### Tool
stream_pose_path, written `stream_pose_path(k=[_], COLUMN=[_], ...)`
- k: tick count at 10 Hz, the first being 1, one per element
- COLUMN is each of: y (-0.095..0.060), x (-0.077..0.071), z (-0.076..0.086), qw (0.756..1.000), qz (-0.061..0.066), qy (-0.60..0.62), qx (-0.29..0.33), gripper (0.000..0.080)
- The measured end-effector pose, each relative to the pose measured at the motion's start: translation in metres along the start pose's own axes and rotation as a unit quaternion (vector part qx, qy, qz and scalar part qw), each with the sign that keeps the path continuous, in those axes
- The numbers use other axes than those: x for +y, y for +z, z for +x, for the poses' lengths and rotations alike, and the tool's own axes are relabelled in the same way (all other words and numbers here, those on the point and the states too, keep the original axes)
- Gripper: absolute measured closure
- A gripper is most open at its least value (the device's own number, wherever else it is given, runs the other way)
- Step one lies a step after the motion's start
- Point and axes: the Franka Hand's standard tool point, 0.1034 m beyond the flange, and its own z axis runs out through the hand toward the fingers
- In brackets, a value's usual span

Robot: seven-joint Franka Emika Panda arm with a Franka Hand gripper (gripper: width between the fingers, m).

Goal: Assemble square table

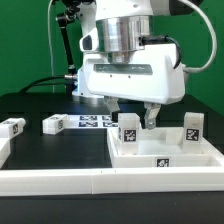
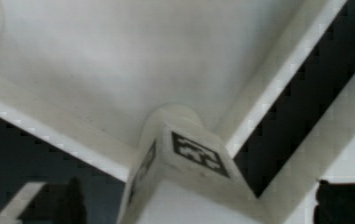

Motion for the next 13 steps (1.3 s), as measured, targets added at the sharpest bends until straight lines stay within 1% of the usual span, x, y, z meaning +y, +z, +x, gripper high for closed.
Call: stream_pose_path(k=[2,3,4,6,9,10,11,12,13], y=[0.0003,0.0002,0.0001,0.0,0.0013,0.0015,0.0015,0.0015,0.0016], x=[0.0009,0.0006,0.0011,0.0024,0.0055,0.0064,0.0063,0.0064,0.0064], z=[-0.0001,-0.0006,0.0,0.0016,0.004,0.0054,0.0052,0.0053,0.0053], qw=[0.991,0.985,0.972,0.95,0.913,0.911,0.912,0.912,0.912], qz=[-0.018,-0.023,-0.028,-0.032,-0.034,-0.034,-0.034,-0.034,-0.034], qy=[-0.133,-0.172,-0.234,-0.312,-0.407,-0.411,-0.41,-0.409,-0.409], qx=[0.009,0.011,0.012,0.011,0.008,0.007,0.007,0.007,0.007], gripper=[0.015,0.015,0.015,0.015,0.015,0.0273,0.0414,0.0414,0.051])
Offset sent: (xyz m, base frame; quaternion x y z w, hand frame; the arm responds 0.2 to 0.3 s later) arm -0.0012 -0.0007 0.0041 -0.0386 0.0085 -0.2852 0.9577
